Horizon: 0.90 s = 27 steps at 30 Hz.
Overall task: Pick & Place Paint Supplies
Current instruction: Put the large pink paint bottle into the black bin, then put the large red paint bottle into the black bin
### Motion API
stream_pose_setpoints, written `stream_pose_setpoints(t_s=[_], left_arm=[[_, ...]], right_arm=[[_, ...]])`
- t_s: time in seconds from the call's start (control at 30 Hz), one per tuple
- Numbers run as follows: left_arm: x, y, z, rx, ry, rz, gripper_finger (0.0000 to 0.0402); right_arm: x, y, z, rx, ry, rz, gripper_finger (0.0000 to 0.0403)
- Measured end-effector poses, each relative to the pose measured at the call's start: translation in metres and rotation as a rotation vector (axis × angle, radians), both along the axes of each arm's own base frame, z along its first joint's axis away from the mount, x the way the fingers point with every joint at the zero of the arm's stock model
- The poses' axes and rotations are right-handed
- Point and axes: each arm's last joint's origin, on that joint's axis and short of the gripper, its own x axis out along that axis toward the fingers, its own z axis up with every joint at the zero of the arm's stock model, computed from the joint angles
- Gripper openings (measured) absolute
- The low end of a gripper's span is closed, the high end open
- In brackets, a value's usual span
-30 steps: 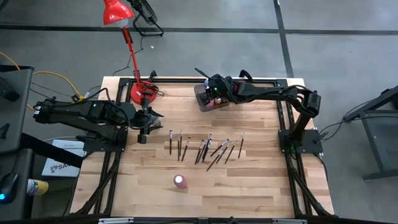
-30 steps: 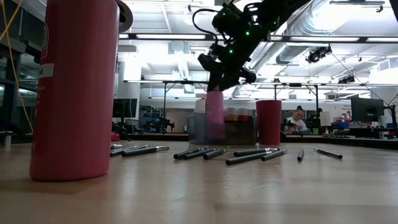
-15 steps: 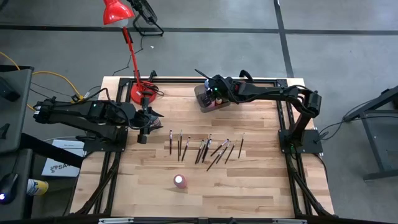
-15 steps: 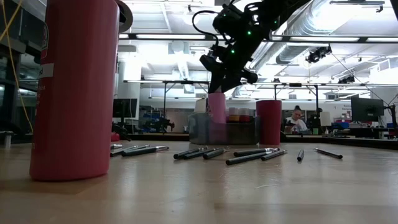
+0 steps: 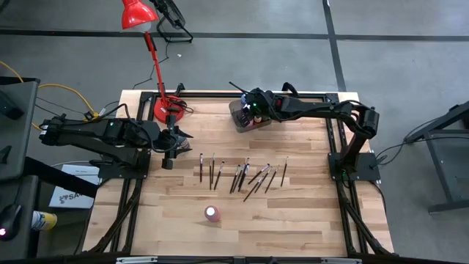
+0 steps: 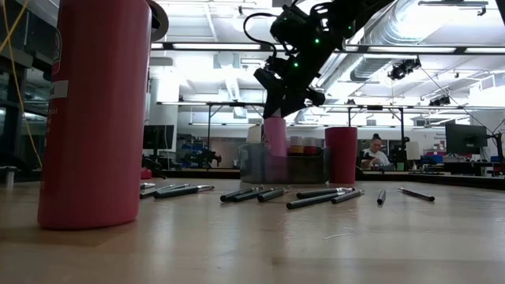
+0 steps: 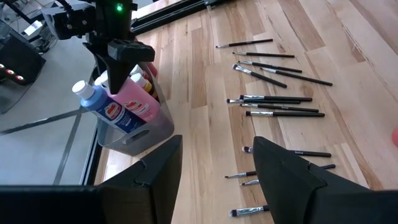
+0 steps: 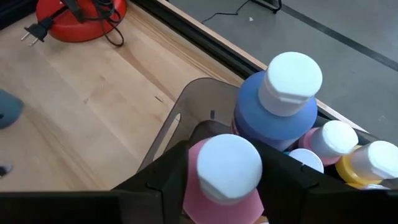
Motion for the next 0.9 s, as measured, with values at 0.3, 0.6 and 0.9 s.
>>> stream_pose_setpoints(t_s=[0.3,0.6,0.9], left_arm=[[0.000,0.000,0.000,0.000,0.000,0.000,0.0190],[0.000,0.000,0.000,-0.003,-0.001,0.001,0.0190],[0.000,0.000,0.000,-0.028,-0.006,0.012,0.0190]], right_arm=[[-0.003,0.004,0.005,0.018,-0.002,0.029,0.0225],[-0.015,0.022,0.032,0.050,-0.049,0.117,0.0267],[-0.066,0.086,0.084,0.167,-0.102,0.397,0.0267]])
